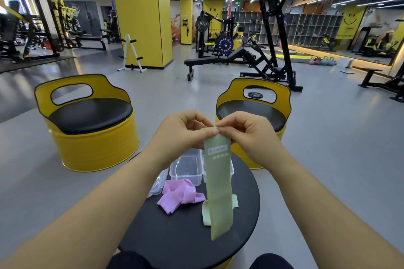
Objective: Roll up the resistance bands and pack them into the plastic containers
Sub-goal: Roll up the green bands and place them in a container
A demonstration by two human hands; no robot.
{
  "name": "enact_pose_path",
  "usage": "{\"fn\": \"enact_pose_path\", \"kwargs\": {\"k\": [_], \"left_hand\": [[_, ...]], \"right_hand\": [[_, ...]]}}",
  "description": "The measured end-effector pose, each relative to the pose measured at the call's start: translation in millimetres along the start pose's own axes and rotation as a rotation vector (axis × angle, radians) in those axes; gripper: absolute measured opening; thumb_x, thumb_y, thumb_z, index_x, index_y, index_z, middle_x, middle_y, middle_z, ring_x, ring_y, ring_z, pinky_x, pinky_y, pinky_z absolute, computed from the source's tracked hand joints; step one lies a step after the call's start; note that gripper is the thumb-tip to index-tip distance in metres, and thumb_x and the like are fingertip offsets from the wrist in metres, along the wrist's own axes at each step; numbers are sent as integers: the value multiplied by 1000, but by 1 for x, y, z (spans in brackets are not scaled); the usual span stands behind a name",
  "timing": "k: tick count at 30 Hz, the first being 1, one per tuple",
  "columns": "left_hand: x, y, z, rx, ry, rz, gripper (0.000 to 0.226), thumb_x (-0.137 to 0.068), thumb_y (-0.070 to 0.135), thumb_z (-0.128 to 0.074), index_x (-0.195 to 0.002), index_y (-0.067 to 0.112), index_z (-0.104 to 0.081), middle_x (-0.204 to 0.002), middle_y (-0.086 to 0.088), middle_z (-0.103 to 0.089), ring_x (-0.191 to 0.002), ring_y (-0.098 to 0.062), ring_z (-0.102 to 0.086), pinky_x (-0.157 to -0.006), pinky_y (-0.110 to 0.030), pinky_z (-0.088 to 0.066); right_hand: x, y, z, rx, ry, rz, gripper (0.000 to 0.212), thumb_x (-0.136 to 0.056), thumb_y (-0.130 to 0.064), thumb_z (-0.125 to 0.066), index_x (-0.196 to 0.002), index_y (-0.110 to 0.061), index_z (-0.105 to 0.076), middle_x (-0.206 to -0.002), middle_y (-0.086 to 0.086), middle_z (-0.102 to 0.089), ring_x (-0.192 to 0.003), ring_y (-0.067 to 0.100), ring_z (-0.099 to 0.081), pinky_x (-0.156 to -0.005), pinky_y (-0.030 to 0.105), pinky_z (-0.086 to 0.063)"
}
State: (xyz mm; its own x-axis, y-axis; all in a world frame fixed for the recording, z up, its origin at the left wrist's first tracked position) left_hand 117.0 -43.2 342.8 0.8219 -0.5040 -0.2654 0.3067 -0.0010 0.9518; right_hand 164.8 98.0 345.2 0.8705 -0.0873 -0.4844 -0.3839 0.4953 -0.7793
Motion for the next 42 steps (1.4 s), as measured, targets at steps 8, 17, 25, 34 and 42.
{"fn": "enact_pose_path", "kwargs": {"k": [8, 17, 25, 34, 42], "left_hand": [[-1, 3, 3, -113, 28, -113, 20, -78, -1, -71, -64, 11, -64, -70, -12, -69, -62, -13, -61, -59, -20, -53], [0, 7, 6, -304, 43, -311, 23, -75, 7, -73, -64, 25, -65, -69, -3, -67, -64, -7, -59, -67, -33, -56], [2, 3, 2, -36, -12, -82, 21, -79, -3, -69, -67, 13, -63, -65, -1, -68, -63, -11, -64, -60, -23, -54], [5, 1, -2, 39, -10, 19, 14, -78, -4, -70, -69, 6, -66, -60, -1, -68, -58, -11, -65, -57, -22, -54], [6, 9, -1, -303, 52, -159, 23, -76, 0, -71, -63, 18, -64, -69, -10, -66, -63, -12, -55, -62, -23, -48]], "right_hand": [[3, 2, -3, -192, -61, -110, 10, -86, -2, -63, -84, -11, -67, -72, 4, -68, -66, 10, -66, -60, 20, -53], [4, 5, -5, -394, -111, -212, 11, -86, 1, -60, -90, -6, -66, -69, -1, -71, -66, 9, -68, -58, 19, -53], [6, 1, 0, -276, -57, -82, 19, -85, 9, -59, -81, -8, -68, -67, -5, -71, -67, 6, -67, -59, 17, -53], [8, 3, -1, -217, -15, -40, 22, -85, 10, -58, -77, -8, -67, -66, -8, -70, -67, 5, -67, -60, 17, -53], [9, 7, -3, -298, -88, -169, 8, -84, -4, -64, -83, -11, -69, -72, -3, -72, -71, 8, -69, -61, 20, -55]]}}
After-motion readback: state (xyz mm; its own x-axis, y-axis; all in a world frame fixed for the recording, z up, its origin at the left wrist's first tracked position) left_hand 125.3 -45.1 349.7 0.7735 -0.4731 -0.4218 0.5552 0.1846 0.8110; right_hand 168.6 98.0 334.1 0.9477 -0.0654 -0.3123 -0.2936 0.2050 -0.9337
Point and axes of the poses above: each hand's wrist, its own x-axis away from the middle knuckle, its own z-axis out of the back of the hand, y = z × x, the point moved 5 cm from there along -x, towards the middle knuckle
